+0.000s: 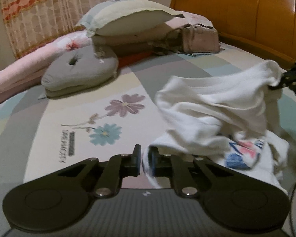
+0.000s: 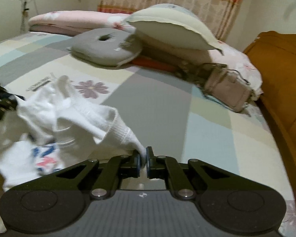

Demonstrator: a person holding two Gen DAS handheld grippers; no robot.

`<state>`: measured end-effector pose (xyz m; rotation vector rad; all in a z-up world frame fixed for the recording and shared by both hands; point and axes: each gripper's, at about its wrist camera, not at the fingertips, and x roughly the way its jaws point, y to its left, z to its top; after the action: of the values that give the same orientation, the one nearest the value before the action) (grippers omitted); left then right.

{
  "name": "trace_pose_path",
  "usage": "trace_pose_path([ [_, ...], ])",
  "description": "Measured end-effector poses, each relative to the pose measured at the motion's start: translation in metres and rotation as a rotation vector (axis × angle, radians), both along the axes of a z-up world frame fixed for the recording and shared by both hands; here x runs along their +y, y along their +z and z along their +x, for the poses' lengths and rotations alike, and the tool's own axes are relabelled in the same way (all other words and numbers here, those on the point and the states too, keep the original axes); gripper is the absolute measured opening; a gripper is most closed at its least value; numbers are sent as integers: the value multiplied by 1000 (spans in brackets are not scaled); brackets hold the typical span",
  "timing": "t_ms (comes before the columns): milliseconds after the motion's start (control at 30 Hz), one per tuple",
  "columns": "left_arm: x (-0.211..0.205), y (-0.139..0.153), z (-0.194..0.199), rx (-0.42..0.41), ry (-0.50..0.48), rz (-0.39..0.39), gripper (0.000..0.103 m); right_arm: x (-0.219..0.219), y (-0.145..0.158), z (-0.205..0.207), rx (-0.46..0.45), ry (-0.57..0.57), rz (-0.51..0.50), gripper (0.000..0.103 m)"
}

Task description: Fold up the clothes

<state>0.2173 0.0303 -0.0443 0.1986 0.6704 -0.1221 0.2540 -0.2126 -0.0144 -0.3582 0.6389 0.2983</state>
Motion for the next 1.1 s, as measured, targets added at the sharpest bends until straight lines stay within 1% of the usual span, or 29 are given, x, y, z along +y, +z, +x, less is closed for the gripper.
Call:
trace_pose_path([
  [133,14,0,16,4,29,-3,7,-11,-2,20,1,-45,-11,7],
  [300,27,-6,31,22,67,21,7,-21,-5,41,5,-78,-15,7],
  [533,53,-30,43,122,141,36,8,-30,-10,71,29,-117,15,7],
  [567,57,-34,44,140,151,40,13,-30,-12,73,39,-114,24,8],
  [600,61,-38,44,167,159,35,15,-30,-13,74,47,-111,32,8],
  [667,64,-40,39,185,147,19,16,-30,-18,74,72,-103,51,11],
  [733,65,-39,33,188,127,15,15,-32,-22,72,85,-108,67,20],
  [800,67,-33,28,191,108,-10,21,-36,-24,68,102,-116,83,24],
  [867,69,-25,25,187,89,-56,26,-42,-25,64,118,-128,108,30],
  [900,69,-21,24,187,77,-77,28,-47,-25,62,126,-135,121,35],
  [933,68,-15,23,186,57,-96,35,-51,-25,59,132,-140,132,40],
  [967,66,-9,22,180,35,-109,41,-55,-25,56,137,-143,141,42],
  [1000,64,-3,23,174,13,-118,42,-58,-25,52,143,-145,150,46],
  [1100,56,12,28,154,-43,-126,43,-68,-26,42,150,-155,161,52],
])
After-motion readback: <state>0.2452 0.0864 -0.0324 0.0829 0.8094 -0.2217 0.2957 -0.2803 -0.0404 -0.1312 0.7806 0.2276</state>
